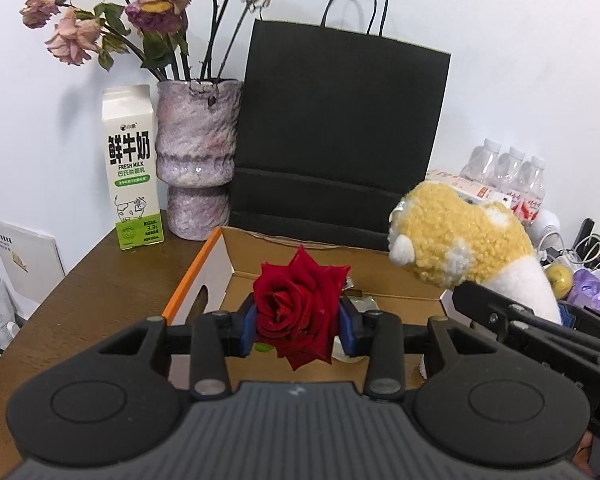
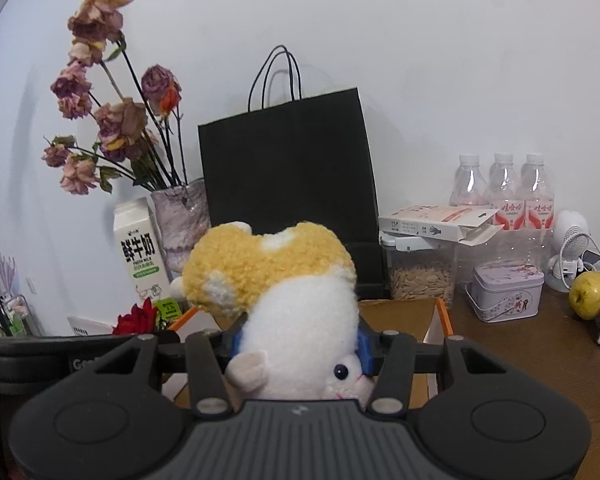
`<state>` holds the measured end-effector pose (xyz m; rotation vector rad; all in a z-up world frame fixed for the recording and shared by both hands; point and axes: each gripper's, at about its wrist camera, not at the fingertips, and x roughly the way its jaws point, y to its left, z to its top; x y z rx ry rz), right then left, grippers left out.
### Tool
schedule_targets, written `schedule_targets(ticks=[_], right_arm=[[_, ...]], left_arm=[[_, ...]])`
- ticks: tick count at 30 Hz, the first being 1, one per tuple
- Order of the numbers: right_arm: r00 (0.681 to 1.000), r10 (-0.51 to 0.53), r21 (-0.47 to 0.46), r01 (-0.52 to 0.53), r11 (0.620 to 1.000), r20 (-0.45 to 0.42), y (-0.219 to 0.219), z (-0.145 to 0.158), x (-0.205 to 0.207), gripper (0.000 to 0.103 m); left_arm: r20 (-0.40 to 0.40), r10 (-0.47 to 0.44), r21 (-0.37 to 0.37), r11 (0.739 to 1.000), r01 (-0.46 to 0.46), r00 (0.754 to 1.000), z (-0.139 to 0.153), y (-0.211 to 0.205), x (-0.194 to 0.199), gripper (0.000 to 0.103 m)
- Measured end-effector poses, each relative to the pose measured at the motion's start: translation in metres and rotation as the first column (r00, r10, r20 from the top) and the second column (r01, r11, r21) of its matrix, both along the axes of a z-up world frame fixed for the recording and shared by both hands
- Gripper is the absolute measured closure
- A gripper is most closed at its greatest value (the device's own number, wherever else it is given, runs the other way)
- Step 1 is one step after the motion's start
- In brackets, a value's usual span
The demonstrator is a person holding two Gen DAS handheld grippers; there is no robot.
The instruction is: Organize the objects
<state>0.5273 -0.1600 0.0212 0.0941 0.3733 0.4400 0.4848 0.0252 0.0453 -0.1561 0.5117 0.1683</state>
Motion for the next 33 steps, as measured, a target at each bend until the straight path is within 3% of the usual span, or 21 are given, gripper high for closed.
schedule_targets(ticks=[13, 22, 33], right_arm=[[0.995, -0.046, -0.053, 0.041, 0.998, -0.090, 0.001, -0.038, 0.035, 0.054], [0.992, -0.063, -0.077, 0.055, 0.996, -0.106, 0.002, -0.047, 0.040, 0.054], [0.988, -0.080, -0.101, 0.067, 0.993, -0.132, 0.004, -0.056, 0.048, 0.053]], left_arm=[[-0.062, 0.035, 0.057, 0.998, -0.032, 0.997, -0.013, -0.007, 0.039, 0.063], [-0.111, 0.084, 0.039, 0.996, -0.080, 0.990, -0.029, 0.005, 0.055, 0.063], [-0.120, 0.104, 0.080, 0.992, -0.095, 0.987, -0.039, 0.014, 0.065, 0.062]])
